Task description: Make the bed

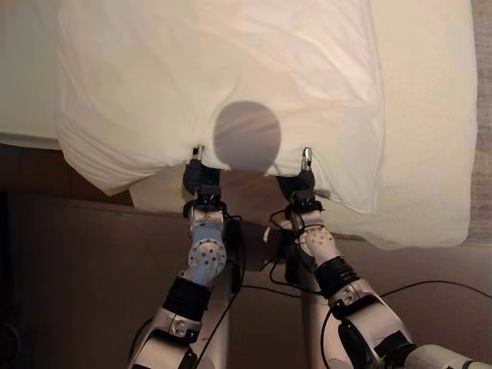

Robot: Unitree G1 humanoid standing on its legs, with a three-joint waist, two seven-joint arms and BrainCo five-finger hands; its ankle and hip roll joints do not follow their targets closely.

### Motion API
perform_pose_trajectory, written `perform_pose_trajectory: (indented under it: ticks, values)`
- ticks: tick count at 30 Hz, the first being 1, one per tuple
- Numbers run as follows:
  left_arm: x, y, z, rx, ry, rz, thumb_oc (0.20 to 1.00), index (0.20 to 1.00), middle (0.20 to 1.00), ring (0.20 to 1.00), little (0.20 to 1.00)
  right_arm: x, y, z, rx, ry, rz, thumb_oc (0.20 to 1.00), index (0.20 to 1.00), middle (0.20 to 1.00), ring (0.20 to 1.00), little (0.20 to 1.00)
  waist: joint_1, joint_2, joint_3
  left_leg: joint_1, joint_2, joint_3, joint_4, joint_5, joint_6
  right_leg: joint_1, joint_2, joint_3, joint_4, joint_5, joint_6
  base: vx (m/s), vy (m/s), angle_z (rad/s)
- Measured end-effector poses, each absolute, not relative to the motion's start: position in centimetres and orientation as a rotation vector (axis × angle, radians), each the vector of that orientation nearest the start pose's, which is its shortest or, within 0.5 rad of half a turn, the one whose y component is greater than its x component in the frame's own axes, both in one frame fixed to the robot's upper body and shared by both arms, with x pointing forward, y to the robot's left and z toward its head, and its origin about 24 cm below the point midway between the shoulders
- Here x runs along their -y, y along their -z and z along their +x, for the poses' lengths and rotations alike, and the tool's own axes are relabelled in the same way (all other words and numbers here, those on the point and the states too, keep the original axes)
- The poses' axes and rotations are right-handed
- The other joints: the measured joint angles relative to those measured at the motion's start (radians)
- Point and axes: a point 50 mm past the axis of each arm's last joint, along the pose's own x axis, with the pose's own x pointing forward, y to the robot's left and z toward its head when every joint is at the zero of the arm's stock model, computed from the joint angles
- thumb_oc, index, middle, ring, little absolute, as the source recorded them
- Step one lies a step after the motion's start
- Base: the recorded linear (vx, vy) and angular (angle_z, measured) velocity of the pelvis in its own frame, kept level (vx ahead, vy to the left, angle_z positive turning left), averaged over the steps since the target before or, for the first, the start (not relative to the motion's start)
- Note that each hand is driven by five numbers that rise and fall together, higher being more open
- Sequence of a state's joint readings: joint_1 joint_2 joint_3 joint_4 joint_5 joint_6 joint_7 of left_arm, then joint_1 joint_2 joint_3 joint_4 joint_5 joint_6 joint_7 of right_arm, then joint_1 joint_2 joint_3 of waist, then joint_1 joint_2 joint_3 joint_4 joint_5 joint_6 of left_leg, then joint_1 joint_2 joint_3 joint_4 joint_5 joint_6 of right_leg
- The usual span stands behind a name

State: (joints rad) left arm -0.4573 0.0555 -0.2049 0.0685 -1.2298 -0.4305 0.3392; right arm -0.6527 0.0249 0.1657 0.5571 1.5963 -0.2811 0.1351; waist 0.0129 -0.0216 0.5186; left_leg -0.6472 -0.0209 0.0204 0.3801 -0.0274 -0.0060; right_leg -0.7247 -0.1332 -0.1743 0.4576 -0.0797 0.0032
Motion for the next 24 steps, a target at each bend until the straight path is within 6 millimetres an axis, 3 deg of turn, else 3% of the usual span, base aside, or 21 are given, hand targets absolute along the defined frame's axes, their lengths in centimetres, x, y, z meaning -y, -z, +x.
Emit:
perform_pose_trajectory:
  ticks: [19,24]
  values:
    - [-11.7,-14.7,31.7,0.282,-0.062,-1.263,0.2,0.2,0.2,0.2,0.2,10.7,-10.6,35.9,0.203,-0.064,1.532,1.0,1.0,1.0,1.0,1.0,-0.004,0.0,0.0,-0.007,0.003,0.004,0.004,-0.002,-0.002,-0.011,0.001,0.003,0.01,-0.005,-0.001,0.0,0.0,0.0]
    - [-12.5,-14.5,31.8,0.289,-0.098,-1.272,0.2,0.2,0.2,0.2,0.2,10.9,-10.7,35.7,0.216,-0.067,1.539,1.0,1.0,1.0,1.0,1.0,-0.024,0.0,0.0,-0.007,0.004,0.004,0.004,-0.002,-0.002,-0.012,0.002,0.003,0.01,-0.005,-0.001,0.0,0.0,0.0]
